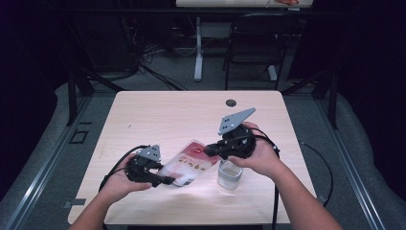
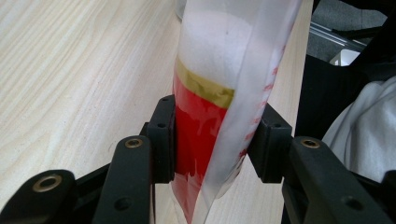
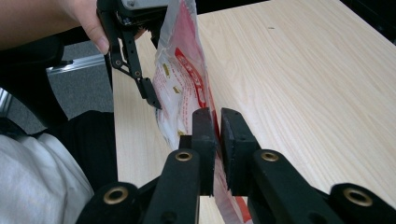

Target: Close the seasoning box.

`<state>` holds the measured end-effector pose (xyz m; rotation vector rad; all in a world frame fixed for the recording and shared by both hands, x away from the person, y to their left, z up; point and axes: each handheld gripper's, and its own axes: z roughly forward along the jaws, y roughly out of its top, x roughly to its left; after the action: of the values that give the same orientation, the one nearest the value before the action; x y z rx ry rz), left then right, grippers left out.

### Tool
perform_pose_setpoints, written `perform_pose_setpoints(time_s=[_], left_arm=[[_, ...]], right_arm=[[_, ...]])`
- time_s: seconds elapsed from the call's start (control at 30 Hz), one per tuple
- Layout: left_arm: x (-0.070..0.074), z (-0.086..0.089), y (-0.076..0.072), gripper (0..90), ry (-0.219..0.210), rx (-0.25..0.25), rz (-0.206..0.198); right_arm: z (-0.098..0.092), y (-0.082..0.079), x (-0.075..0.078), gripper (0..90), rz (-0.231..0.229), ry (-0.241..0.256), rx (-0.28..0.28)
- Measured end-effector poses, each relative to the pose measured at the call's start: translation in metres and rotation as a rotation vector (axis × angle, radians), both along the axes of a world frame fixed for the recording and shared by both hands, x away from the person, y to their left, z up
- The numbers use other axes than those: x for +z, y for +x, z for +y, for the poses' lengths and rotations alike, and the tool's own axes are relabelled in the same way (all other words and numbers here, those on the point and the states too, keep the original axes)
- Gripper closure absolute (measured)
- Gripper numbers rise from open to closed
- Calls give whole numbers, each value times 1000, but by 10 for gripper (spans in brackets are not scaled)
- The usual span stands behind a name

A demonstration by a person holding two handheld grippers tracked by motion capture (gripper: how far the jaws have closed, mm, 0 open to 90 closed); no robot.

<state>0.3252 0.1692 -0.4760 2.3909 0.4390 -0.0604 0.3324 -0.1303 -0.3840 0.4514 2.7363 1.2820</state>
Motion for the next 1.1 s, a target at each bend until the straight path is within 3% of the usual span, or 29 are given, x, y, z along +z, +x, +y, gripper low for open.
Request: perform_pose_setpoints(time_s=[0.3, 0.43, 0.47, 1.1], left_arm=[[6, -1, 0, 592, 19, -1, -7], [8, -1, 0, 596, 9, 10, -4], [10, 0, 0, 597, 27, 6, -9], [27, 0, 4, 614, 33, 4, -19]], right_arm=[[-9, -2, -8, 873, -3, 17, -19], [-11, -2, -11, 875, -5, 14, -29], [-12, -2, -12, 876, -3, 15, -32], [-28, 1, -34, 879, 34, 61, -76]])
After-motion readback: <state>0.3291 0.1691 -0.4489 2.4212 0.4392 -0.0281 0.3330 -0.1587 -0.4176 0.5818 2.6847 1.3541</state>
